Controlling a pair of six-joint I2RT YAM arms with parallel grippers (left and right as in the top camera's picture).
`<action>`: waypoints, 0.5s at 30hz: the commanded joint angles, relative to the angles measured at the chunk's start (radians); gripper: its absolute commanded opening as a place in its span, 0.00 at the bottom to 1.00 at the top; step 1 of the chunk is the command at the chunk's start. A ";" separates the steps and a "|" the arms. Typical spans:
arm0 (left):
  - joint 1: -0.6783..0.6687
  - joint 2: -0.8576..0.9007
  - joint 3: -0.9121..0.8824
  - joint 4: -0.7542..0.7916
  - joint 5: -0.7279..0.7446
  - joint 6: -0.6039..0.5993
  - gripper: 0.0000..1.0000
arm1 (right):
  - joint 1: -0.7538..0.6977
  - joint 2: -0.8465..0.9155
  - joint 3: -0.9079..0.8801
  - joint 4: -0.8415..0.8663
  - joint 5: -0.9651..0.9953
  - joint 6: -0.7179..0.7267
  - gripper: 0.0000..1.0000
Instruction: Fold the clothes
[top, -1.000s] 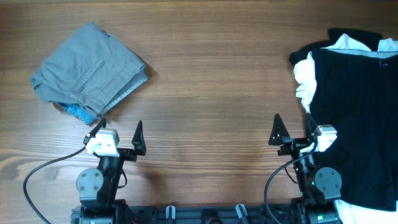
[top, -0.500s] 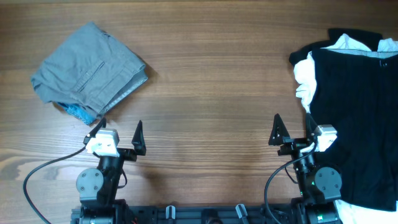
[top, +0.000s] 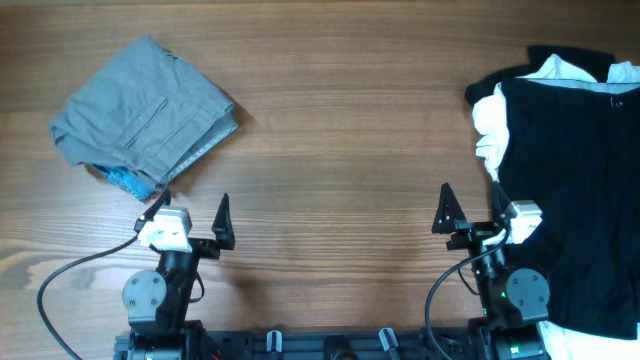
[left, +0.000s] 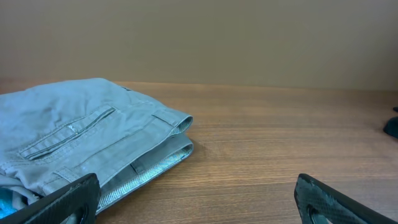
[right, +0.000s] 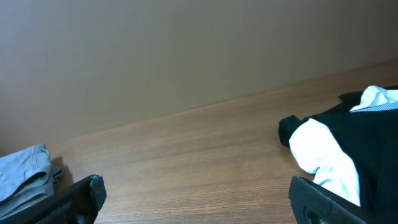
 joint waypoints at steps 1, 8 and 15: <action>0.002 -0.009 -0.014 0.004 0.005 -0.013 1.00 | -0.005 -0.008 -0.001 0.003 -0.001 0.007 1.00; 0.002 -0.009 -0.014 0.004 0.005 -0.013 1.00 | -0.005 -0.008 -0.001 0.003 -0.001 0.007 1.00; 0.002 -0.009 -0.014 0.004 0.005 -0.013 1.00 | -0.005 -0.008 -0.001 0.003 -0.001 0.006 1.00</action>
